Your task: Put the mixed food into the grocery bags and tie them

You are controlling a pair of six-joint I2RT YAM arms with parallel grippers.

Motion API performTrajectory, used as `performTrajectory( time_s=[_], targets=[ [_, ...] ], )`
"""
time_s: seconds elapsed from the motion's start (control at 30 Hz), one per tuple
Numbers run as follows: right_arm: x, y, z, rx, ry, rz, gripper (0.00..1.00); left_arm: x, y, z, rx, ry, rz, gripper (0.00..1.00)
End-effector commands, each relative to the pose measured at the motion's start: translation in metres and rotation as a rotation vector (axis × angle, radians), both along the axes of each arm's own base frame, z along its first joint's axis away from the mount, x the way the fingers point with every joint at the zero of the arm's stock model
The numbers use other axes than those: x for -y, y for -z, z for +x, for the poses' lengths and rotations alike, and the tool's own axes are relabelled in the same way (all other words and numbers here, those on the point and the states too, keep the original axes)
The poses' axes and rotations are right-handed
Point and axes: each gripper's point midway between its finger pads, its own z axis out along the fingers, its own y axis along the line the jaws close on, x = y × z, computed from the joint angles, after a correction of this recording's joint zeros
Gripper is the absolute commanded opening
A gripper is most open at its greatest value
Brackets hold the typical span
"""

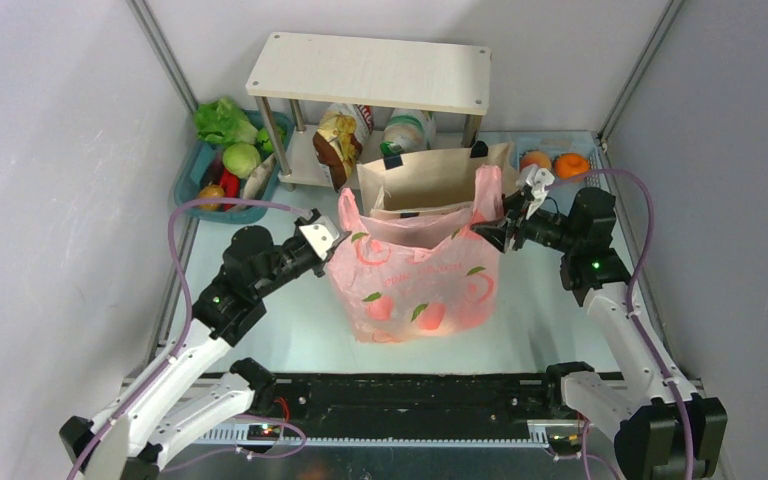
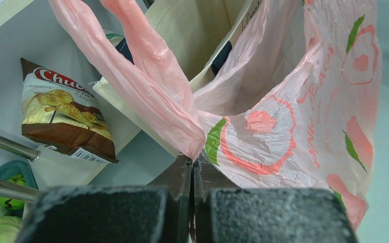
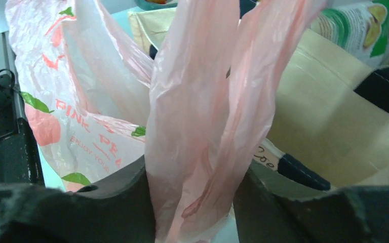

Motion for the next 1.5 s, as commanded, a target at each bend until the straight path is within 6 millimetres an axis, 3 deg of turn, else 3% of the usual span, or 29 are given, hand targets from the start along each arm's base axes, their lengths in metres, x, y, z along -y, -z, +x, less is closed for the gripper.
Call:
performTrajectory(
  time_s=[0.0,0.1,0.23,0.4,0.5,0.63,0.67,0.77,0.93,1.1,1.17,1.27,1.47],
  targets=[
    [-0.015,-0.018,-0.011,0.091,-0.084,0.011,0.47,0.005,-0.011,0.000,0.037,0.035,-0.019,0.00],
    [-0.019,-0.013,-0.014,0.060,-0.098,0.014,0.18,0.007,-0.010,-0.001,0.031,0.047,-0.018,0.00],
    [-0.020,-0.010,-0.020,0.015,-0.093,0.018,0.00,0.009,-0.009,-0.002,0.029,0.058,-0.017,0.00],
    [-0.016,-0.022,-0.026,-0.030,0.006,0.061,0.00,0.013,-0.009,-0.008,0.031,0.099,-0.018,0.00],
    [-0.014,-0.019,-0.029,-0.114,0.131,0.084,0.00,0.016,-0.010,-0.012,0.039,0.131,-0.013,0.00],
    [-0.018,-0.031,-0.048,-0.227,0.181,0.109,0.00,0.023,-0.014,-0.019,0.067,0.191,-0.002,0.00],
    [-0.019,-0.043,-0.051,-0.245,0.186,0.132,0.00,0.024,-0.015,-0.020,0.075,0.203,0.003,0.00],
    [-0.022,-0.045,-0.064,-0.348,0.216,0.141,0.00,0.024,-0.021,-0.024,0.093,0.207,0.042,0.00],
    [-0.016,-0.041,-0.076,-0.497,0.342,0.149,0.00,0.013,-0.024,-0.025,0.151,0.153,0.216,0.00],
    [-0.011,-0.031,-0.086,-0.552,0.460,0.038,0.00,0.016,-0.004,-0.036,0.203,0.191,0.480,0.00],
    [-0.015,-0.022,-0.091,-0.559,0.467,-0.017,0.00,0.016,0.008,-0.040,0.205,0.211,0.587,0.00],
    [-0.025,-0.012,-0.098,-0.573,0.445,-0.075,0.00,0.021,0.010,-0.040,0.239,0.229,0.687,0.00],
    [-0.050,-0.017,-0.105,-0.536,0.321,-0.087,0.00,0.035,0.000,-0.041,0.368,0.253,0.851,0.00]
  ],
)
